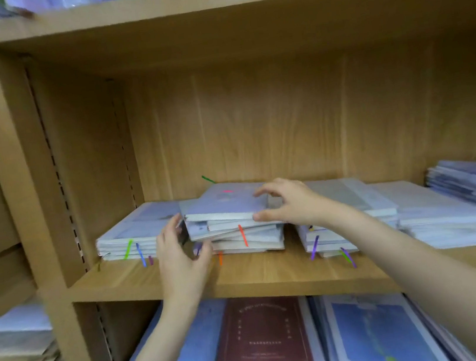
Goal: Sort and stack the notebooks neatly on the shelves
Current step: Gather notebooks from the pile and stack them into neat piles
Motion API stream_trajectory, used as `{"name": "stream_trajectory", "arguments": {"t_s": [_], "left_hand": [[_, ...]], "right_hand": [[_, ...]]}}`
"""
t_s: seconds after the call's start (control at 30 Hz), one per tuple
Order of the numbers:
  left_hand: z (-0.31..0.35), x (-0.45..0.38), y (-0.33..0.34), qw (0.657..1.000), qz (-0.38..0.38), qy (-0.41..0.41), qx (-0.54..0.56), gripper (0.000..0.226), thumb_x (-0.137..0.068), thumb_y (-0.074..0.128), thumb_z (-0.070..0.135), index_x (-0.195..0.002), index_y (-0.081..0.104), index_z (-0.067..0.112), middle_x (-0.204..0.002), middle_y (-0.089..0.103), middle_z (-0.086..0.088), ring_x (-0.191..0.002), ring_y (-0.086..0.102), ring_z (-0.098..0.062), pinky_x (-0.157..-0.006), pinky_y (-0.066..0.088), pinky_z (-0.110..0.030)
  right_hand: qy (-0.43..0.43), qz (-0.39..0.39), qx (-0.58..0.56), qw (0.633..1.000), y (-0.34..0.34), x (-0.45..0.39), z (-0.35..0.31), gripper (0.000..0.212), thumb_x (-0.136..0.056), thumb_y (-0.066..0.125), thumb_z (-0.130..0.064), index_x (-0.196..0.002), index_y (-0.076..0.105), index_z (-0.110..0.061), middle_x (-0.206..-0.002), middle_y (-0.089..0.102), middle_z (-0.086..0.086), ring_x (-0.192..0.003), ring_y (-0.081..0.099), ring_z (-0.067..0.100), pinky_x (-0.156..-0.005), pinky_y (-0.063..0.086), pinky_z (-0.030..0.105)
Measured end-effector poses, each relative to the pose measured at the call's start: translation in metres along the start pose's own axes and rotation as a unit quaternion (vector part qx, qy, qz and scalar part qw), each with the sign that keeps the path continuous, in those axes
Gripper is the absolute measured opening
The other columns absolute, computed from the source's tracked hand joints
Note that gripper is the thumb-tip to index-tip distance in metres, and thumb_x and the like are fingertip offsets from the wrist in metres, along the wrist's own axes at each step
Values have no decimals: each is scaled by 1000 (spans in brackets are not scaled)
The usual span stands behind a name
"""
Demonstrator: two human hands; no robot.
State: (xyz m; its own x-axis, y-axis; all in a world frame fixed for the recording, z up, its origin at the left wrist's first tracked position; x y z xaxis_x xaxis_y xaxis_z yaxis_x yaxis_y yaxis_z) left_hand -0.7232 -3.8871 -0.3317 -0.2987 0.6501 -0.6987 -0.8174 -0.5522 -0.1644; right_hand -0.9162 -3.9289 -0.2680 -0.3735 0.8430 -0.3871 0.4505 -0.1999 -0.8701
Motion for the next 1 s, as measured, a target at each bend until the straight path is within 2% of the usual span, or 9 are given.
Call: {"name": "stream_trajectory", "arguments": {"t_s": [0.13, 0.27, 0.33, 0.4, 0.53, 0.67, 0.77, 0.9, 1.0], "left_hand": [[-27, -7, -5, 993, -52, -77, 72, 65, -76, 74, 4, -133, 43, 11, -127, 50, -2, -115, 50, -14, -93, 38, -22], [-28, -18, 1, 986, -131, -82, 70, 66, -75, 76, 10, -133, 44, 15, -126, 50, 5, -119, 46, -10, -101, 35, -23], [-31, -24, 4, 982, -152, -95, 55, 71, -75, 76, 14, -137, 41, 15, -133, 49, 3, -125, 44, -12, -108, 35, -31], [-29, -28, 5, 985, -150, -74, 28, 65, -76, 75, 15, -134, 45, 19, -132, 52, 0, -126, 45, -16, -108, 36, -37], [-14, -22, 16, 984, -174, -1, -30, 53, -79, 70, 11, -127, 52, 24, -120, 54, 6, -121, 43, -11, -100, 33, -22], [-26, -20, 12, 984, -160, -69, 31, 67, -75, 75, 12, -135, 45, 16, -135, 46, 1, -127, 43, -13, -107, 37, -31], [-30, -16, 12, 974, -180, -104, 88, 58, -78, 67, -7, -131, 48, 6, -110, 54, 19, -100, 53, 7, -81, 43, -4], [-37, -21, 8, 968, -171, -134, 126, 46, -79, 62, -14, -121, 56, 5, -122, 55, -4, -115, 54, -12, -89, 43, -9], [-40, -26, 5, 962, -155, -168, 152, 37, -81, 60, -11, -114, 59, 7, -110, 62, -10, -109, 58, -16, -78, 48, -7]], "right_hand": [[-12, -65, 57, 996, 34, -16, -15, 67, -85, 63, -43, -141, 39, -15, -146, 41, 3, -135, 34, 20, -104, 24, 23], [-8, -67, 102, 992, 35, -22, -15, 72, -84, 64, -44, -145, 34, -18, -149, 37, 1, -137, 32, 20, -106, 23, 24], [-11, -84, 120, 989, 33, -25, -15, 71, -84, 64, -44, -144, 35, -19, -149, 37, 0, -137, 32, 20, -104, 22, 22], [13, -110, 120, 987, 31, -28, -8, 74, -82, 66, -45, -144, 34, -20, -149, 37, 0, -136, 34, 21, -103, 24, 22], [75, -156, 84, 981, 31, -28, 12, 85, -76, 73, -44, -146, 28, -21, -149, 34, 3, -134, 36, 21, -105, 29, 26], [69, -120, 69, 988, 25, -30, 13, 81, -75, 75, -40, -142, 35, -22, -147, 37, 4, -133, 36, 20, -100, 29, 21], [69, -80, 37, 994, 20, -30, 17, 74, -71, 79, -38, -136, 46, -22, -141, 44, 2, -131, 38, 18, -93, 28, 18], [113, 26, -123, 986, 5, -29, 34, 56, -61, 86, -34, -112, 65, -23, -125, 55, -4, -124, 44, 14, -94, 30, 20], [151, 58, -236, 958, 3, -28, 41, 52, -61, 87, -25, -107, 64, -22, -125, 55, 2, -122, 46, 16, -98, 35, 24]]}}
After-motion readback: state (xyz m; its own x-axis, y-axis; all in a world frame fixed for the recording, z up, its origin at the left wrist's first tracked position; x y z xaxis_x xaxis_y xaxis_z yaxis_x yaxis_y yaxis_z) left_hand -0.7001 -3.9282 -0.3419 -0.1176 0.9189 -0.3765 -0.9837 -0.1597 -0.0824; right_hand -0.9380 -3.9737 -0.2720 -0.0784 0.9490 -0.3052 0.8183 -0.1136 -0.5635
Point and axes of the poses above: each hand's wrist, its own x-axis away from the middle knuckle, its own y-axis out of the palm, z = x × y, the point moved 9 cm from there along -x, towards the middle knuckle
